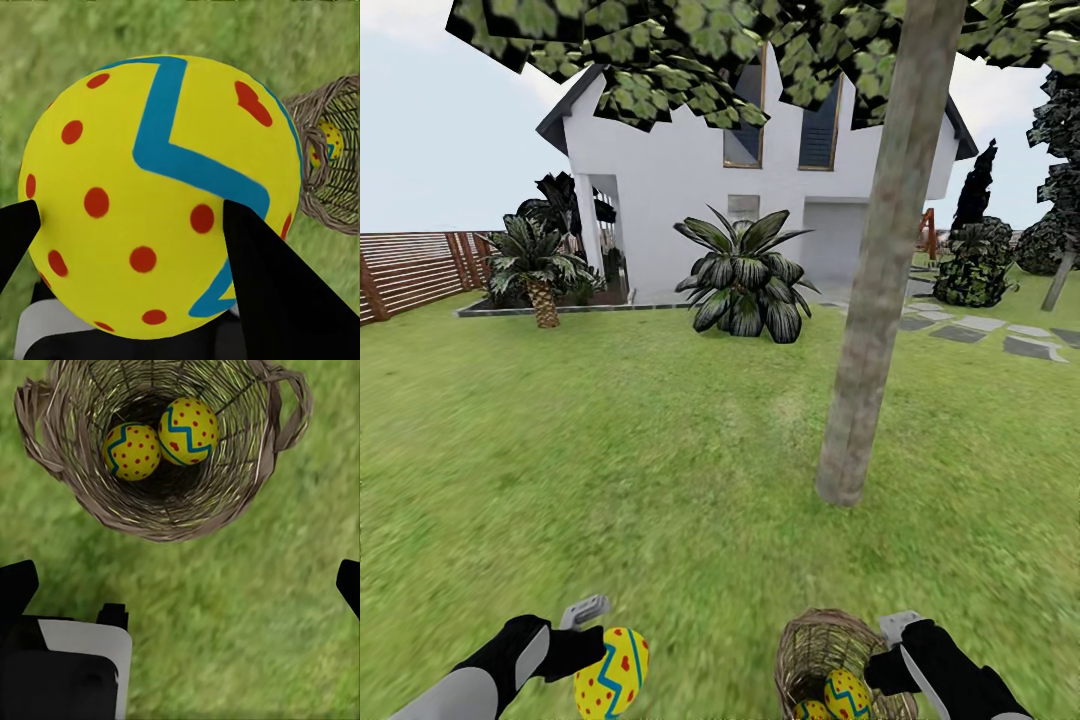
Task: Take the three Easter eggs out of the wicker basket on the lawn in the garden, then place them on the lawn next to a single tree (choose any tree) so that all three eggs are next to the same tree and none are left in the basket.
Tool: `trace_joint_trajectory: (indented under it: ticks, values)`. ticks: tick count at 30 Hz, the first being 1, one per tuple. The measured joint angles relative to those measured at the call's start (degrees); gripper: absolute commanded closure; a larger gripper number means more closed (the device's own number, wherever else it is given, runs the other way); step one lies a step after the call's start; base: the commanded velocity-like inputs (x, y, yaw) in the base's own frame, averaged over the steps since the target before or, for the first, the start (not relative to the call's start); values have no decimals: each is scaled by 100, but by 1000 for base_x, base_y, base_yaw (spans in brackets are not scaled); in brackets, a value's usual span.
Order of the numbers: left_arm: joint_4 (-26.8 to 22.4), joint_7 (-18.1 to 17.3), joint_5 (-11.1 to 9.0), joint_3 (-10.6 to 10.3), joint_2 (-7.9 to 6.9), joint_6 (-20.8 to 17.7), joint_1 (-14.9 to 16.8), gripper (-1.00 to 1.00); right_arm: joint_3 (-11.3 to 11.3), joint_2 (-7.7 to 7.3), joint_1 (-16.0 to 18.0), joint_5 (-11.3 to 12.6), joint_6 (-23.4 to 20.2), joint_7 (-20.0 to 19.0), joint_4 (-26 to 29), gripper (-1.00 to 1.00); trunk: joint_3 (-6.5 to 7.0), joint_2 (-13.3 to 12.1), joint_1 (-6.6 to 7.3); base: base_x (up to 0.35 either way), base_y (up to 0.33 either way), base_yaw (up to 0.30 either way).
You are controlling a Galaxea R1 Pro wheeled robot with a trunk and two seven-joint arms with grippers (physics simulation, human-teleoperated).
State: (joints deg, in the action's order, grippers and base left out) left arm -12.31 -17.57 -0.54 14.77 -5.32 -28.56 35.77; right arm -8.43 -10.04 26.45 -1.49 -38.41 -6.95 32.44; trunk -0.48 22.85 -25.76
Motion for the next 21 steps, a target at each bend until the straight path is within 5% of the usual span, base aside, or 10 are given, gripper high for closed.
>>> trace_joint_trajectory:
  ticks: [12, 21]
  values:
    - [7, -39, -18, -9, 2, 0, 1, 100, -11, -1, -1, -8, 5, 3, -2, -100, 0, 0, 0, 36, 277, 0]
    - [30, -52, -23, 3, -7, 302, 1, 100, -9, -1, -1, -14, 2, 5, -1, -100, 0, 4, 3, 40, 75, 0]
